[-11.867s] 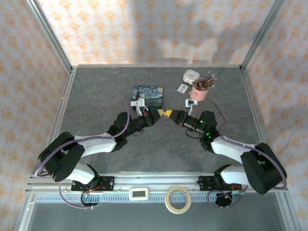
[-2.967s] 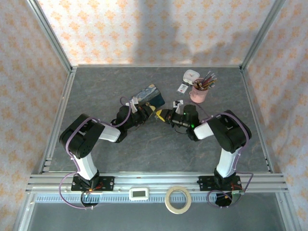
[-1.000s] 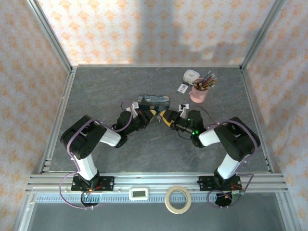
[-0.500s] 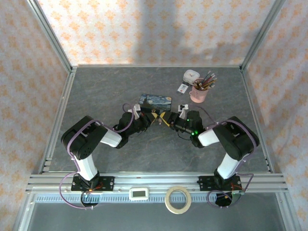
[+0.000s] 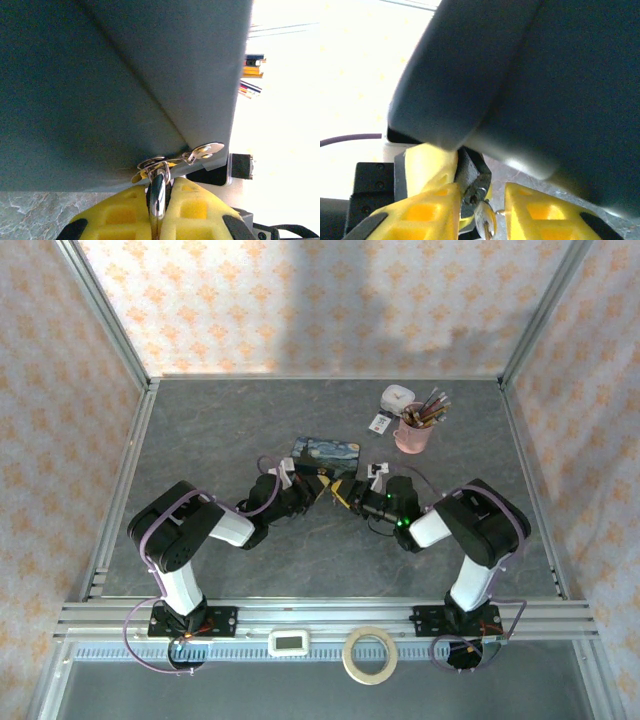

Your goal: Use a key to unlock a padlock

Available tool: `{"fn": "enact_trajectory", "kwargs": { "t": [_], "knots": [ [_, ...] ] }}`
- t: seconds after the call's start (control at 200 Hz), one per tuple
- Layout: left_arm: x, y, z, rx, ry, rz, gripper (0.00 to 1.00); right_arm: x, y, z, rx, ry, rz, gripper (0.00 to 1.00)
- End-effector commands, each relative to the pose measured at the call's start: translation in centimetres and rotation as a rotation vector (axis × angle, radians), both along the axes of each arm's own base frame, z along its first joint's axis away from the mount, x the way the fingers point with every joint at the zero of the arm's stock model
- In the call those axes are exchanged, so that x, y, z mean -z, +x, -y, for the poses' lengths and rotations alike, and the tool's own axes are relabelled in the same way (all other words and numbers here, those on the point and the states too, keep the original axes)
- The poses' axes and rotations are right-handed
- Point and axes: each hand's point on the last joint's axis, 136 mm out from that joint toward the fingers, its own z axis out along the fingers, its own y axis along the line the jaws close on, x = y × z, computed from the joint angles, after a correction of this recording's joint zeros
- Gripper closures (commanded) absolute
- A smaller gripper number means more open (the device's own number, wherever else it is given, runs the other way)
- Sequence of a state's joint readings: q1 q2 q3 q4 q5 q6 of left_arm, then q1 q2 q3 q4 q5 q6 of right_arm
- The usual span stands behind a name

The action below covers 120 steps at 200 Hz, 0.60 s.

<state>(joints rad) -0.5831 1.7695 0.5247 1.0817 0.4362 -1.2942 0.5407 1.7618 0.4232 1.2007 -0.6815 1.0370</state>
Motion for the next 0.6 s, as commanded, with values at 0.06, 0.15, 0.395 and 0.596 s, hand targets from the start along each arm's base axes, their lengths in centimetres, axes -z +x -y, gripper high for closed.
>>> {"fn": "enact_trajectory", "kwargs": {
  "t": [0.06, 0.15, 0.395, 0.596],
  "knots": [
    [-3.7, 0.5, 1.0, 0.004, -0.085, 0.091, 1.00, -1.3, -0.2, -0.5, -0.021, 0.076, 0.031, 0.82],
    [-3.7, 0.5, 1.0, 0.001, -0.090, 0.090, 1.00, -1.4, -0.4, -0.5, -0.023, 0.099, 0.023, 0.91],
    [-3.7, 0.2, 1.3, 0.016, -0.107, 0.110, 1.00, -2.5, -0.4, -0.6, -0.018, 0.192, -0.023, 1.00],
    [-5.2, -1.1, 1.3, 0.050, -0.136, 0.276, 1.00, -4.1, 0.1, -1.2, -0.014, 0.366, -0.220, 1.00]
  ]
}}
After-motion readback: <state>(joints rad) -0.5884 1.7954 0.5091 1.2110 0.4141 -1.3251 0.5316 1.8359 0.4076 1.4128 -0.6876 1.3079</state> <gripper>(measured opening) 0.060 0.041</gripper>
